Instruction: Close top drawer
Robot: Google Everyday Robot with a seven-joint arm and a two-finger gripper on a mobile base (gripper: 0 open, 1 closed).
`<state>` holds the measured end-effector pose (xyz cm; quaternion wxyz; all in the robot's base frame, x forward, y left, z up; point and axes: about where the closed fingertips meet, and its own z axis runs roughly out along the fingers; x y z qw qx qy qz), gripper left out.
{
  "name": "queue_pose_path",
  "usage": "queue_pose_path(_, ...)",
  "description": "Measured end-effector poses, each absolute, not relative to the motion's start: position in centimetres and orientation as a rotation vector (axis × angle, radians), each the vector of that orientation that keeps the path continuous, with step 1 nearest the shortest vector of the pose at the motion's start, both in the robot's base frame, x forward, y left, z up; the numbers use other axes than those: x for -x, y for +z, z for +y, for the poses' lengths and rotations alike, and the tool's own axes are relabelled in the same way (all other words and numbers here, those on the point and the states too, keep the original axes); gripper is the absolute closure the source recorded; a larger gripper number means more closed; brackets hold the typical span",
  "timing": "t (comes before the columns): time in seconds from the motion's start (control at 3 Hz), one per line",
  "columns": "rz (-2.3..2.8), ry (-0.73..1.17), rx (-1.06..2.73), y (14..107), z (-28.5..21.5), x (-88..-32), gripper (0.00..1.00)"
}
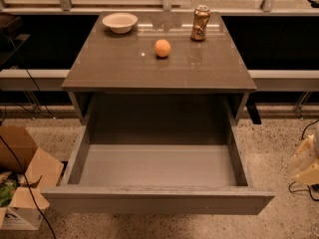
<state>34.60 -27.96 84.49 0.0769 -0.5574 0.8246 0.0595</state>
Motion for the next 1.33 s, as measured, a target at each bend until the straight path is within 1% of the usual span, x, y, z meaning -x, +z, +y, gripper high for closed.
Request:
queue_pose_path(0.33,2.479,0.152,1.7,84.3,-27.8,-34.7,1.0)
queue_pose_path(1.0,2.555,0.356,1.686,75.9,-25.7,-33.2,1.0)
queue_pose_path(1.33,2.546,0.447,1.651,71.8,-23.5,-32.2,1.0)
